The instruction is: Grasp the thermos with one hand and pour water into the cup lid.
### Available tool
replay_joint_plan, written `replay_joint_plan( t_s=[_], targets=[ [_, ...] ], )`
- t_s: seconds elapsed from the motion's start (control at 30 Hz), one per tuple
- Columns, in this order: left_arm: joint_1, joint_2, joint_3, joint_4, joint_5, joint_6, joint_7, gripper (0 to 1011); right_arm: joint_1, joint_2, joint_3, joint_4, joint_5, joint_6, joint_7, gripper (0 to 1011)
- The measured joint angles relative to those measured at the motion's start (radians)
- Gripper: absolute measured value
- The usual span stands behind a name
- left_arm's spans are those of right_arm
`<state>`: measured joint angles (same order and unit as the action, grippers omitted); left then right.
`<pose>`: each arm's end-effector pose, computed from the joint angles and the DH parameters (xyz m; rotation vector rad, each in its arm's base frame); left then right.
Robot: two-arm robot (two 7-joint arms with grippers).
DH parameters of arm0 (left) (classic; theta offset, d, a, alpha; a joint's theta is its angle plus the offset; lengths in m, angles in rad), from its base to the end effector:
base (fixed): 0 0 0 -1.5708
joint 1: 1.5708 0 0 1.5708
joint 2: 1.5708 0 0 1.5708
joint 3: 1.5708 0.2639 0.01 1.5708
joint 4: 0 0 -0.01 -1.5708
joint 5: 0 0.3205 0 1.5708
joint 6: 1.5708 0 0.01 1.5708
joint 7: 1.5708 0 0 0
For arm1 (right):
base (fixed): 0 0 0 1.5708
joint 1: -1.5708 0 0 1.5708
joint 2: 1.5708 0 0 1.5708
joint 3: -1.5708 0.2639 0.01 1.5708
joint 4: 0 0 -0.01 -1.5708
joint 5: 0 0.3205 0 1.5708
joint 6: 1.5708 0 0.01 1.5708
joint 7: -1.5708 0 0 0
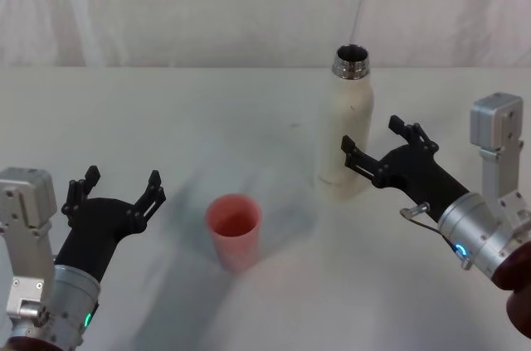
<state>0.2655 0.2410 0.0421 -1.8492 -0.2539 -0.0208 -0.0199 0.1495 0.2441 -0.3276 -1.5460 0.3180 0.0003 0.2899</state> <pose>0.2712 0.0301 -0.2608 -0.0380 0.0141 1.4460 0.3632 0.0380 -0.2489 0.0589 0.0006 -0.9684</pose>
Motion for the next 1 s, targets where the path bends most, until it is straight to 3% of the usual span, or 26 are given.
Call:
replay_joint_plan(
  t_s=[0.27,0.43,0.67,1.0],
  targets=[
    [0.0,0.0,0.0,0.0,0.0,0.0,0.0,1001,-0.051,0.013,0.023,-0.049,-0.019,-0.003,-0.03,1001],
    [0.0,0.0,0.0,0.0,0.0,0.0,0.0,1001,-0.083,0.012,0.032,-0.078,-0.068,-0.008,-0.078,1001],
    [0.0,0.0,0.0,0.0,0.0,0.0,0.0,1001,-0.139,-0.004,0.047,-0.112,-0.154,-0.03,-0.149,1001],
    [0.0,0.0,0.0,0.0,0.0,0.0,0.0,1001,-0.205,-0.029,0.073,-0.134,-0.189,-0.061,-0.169,1001]
  ],
)
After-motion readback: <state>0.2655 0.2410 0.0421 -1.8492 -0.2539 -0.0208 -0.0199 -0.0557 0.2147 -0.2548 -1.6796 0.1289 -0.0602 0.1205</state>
